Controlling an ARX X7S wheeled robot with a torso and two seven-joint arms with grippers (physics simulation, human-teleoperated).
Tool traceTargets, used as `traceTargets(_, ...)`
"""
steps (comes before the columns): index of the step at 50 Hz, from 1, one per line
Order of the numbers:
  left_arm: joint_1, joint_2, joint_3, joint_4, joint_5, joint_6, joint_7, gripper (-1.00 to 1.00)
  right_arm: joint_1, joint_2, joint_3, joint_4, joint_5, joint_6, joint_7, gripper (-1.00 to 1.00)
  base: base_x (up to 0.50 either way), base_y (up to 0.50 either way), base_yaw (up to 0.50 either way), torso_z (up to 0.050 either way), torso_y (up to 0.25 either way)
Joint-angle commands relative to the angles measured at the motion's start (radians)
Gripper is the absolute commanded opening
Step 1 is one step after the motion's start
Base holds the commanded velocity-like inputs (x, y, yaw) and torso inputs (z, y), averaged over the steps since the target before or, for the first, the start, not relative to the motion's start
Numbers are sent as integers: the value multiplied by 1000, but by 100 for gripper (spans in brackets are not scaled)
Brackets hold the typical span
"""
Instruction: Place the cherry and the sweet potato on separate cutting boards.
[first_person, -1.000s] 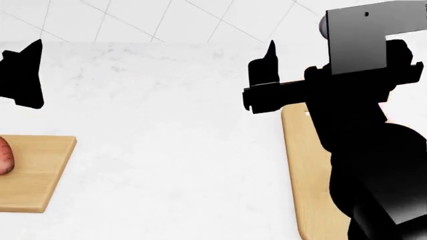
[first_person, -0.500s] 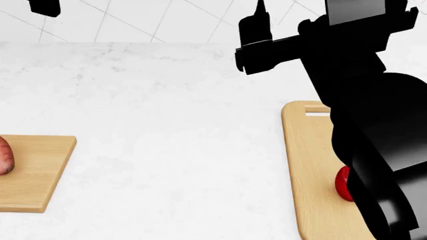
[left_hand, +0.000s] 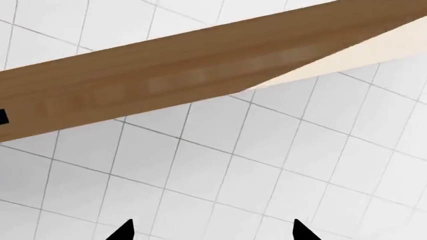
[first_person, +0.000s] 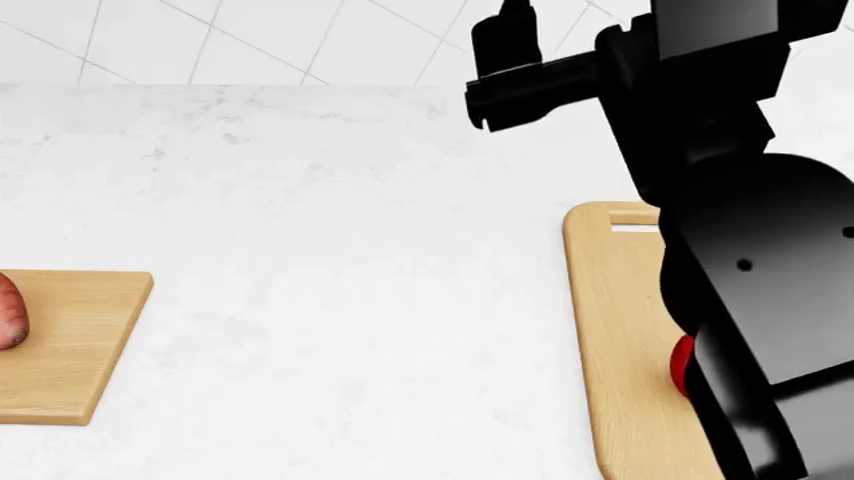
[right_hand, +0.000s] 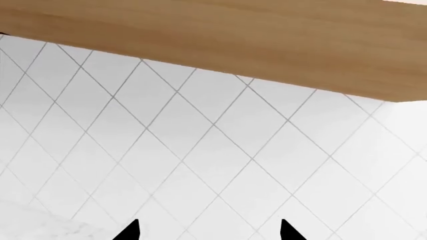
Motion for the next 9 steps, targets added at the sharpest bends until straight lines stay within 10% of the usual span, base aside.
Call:
traceTargets(1,1,3,-6,14,17,14,-55,100,-16,2,-4,2,-15,-63,-11,100,0,0,0,0,0)
traceTargets(9,-8,-72,-22,104,18,22,-110,100,-31,0,-6,9,-37,-143,-22,100,0,0,0,0,0)
